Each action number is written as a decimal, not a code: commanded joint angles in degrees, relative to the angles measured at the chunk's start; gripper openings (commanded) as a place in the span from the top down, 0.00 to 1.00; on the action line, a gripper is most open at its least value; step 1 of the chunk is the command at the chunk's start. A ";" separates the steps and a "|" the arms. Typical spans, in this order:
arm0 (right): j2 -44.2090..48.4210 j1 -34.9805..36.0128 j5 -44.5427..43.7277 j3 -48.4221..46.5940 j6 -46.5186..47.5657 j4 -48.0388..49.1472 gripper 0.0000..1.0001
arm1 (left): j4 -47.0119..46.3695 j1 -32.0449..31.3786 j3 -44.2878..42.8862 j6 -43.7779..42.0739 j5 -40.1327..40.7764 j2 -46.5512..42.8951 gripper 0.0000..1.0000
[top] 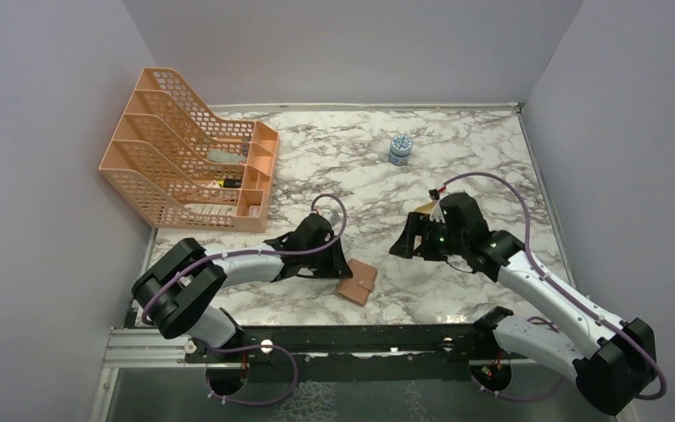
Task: Put the credit cards into the card holder
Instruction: Open the card holder at the center of the board.
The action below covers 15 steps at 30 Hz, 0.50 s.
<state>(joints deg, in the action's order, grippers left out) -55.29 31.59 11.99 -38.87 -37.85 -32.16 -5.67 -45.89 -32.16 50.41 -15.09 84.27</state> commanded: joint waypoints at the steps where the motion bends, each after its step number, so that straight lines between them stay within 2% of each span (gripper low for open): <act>1: 0.67 0.87 3.18 1.58 1.24 4.59 0.27 | 0.15 -0.41 -1.08 -1.04 3.35 0.46 0.86; 4: 0.12 0.93 3.10 2.23 0.73 4.85 0.28 | -2.32 -0.39 -0.52 0.07 3.98 0.38 1.00; 9: -2.29 1.31 5.38 2.70 0.79 7.01 0.30 | -4.60 -0.45 -1.21 3.09 2.82 -1.32 1.00; 15: -5.87 1.98 6.56 1.44 1.48 9.81 0.37 | -5.31 -0.42 -0.71 7.19 5.51 -8.56 1.00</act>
<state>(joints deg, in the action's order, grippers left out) -59.81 33.04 15.90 -36.69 -37.26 -26.65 -8.49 -46.15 -32.25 54.46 -13.50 81.21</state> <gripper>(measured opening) 0.651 0.039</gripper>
